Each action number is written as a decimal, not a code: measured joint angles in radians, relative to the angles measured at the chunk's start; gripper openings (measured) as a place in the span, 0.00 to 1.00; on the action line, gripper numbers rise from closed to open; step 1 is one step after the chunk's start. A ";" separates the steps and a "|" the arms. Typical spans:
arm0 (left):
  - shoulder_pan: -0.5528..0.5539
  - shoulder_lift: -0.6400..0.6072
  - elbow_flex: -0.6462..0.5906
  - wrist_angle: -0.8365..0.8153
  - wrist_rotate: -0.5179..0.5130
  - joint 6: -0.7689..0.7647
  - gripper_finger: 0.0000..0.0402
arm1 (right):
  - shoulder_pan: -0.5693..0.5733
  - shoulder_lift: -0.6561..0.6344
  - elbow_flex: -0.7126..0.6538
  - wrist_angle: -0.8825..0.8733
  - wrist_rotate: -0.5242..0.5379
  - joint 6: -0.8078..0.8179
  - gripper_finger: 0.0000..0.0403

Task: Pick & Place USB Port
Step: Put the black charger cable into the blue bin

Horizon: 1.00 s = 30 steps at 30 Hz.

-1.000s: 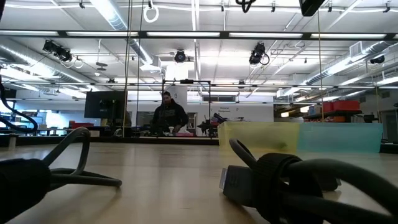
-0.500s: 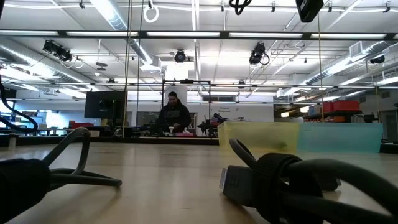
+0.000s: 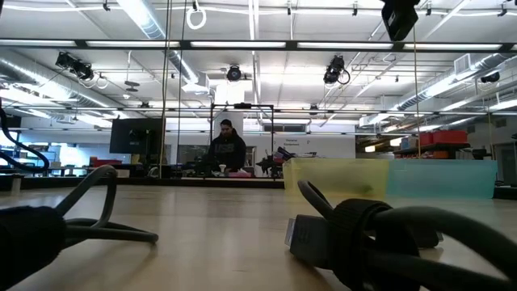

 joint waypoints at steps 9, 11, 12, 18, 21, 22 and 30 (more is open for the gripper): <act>-0.004 -0.012 -0.002 -0.011 0.047 -0.053 0.02 | 0.001 -0.001 0.000 0.063 0.012 -0.060 0.37; -0.004 -0.009 -0.002 -0.014 0.042 -0.053 0.02 | 0.001 -0.001 0.000 0.081 -0.004 -0.063 0.37; -0.004 -0.005 -0.002 -0.015 0.043 -0.055 0.02 | 0.001 -0.001 0.000 0.089 -0.009 -0.071 0.37; 0.000 0.000 -0.004 -0.027 0.059 -0.073 0.02 | 0.001 -0.001 0.000 0.101 -0.025 -0.083 0.37; 0.001 0.000 -0.004 -0.008 0.079 -0.075 0.02 | 0.001 -0.001 0.000 0.103 -0.022 -0.084 0.37; 0.002 0.000 -0.004 -0.006 0.088 -0.076 0.02 | 0.000 -0.001 0.000 0.104 -0.023 -0.089 0.37; 0.032 0.048 -0.005 -0.004 0.147 -0.102 0.03 | -0.003 0.023 0.003 0.145 -0.036 -0.143 0.22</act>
